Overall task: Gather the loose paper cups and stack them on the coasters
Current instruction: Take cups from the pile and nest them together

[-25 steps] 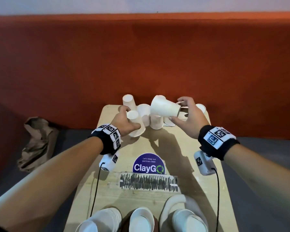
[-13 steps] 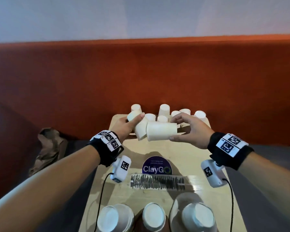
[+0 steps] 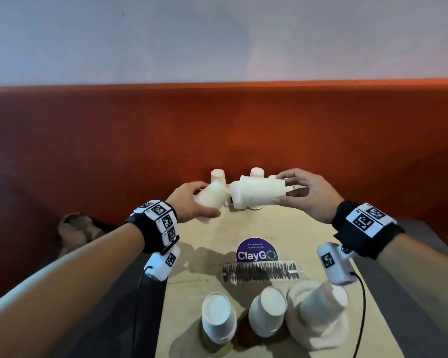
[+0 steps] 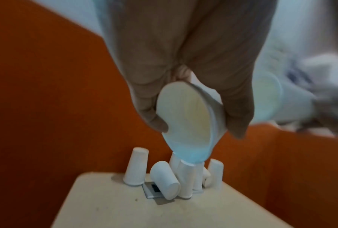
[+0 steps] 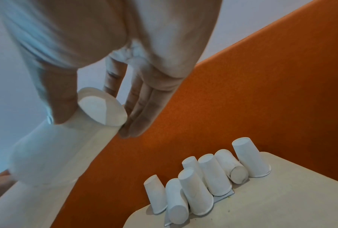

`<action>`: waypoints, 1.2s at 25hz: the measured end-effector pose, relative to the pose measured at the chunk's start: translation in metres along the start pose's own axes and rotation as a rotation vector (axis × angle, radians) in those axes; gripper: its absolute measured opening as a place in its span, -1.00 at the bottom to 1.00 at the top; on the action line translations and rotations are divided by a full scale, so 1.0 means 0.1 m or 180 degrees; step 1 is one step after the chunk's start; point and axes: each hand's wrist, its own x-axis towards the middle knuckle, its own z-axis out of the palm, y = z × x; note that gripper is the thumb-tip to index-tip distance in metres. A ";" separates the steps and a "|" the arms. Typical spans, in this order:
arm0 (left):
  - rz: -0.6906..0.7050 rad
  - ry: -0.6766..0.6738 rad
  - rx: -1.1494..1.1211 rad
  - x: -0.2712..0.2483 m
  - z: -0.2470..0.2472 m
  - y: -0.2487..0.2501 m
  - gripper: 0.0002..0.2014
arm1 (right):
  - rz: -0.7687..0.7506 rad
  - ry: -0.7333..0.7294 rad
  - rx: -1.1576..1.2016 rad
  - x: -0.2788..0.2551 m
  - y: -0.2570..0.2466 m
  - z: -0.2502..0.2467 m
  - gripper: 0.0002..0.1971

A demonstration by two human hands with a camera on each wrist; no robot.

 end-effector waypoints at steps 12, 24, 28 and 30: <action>0.0753 -0.0303 -0.0448 -0.35 0.05 0.37 0.46 | -0.0127 0.0009 -0.0043 -0.52 -0.36 0.19 -0.49; 0.0117 -0.0744 -0.1719 -0.39 0.15 0.54 -0.10 | -0.0309 0.0281 -0.0481 -0.69 -0.66 0.33 -0.48; 0.0323 -0.1248 0.0101 -0.57 0.11 0.25 -0.48 | -0.0641 -0.0201 -0.1685 -0.84 -0.86 0.30 -0.55; 0.0417 -0.1652 0.0677 -0.69 0.15 0.13 -0.62 | -0.0814 -0.0563 -0.2355 -0.92 -0.93 0.30 -0.55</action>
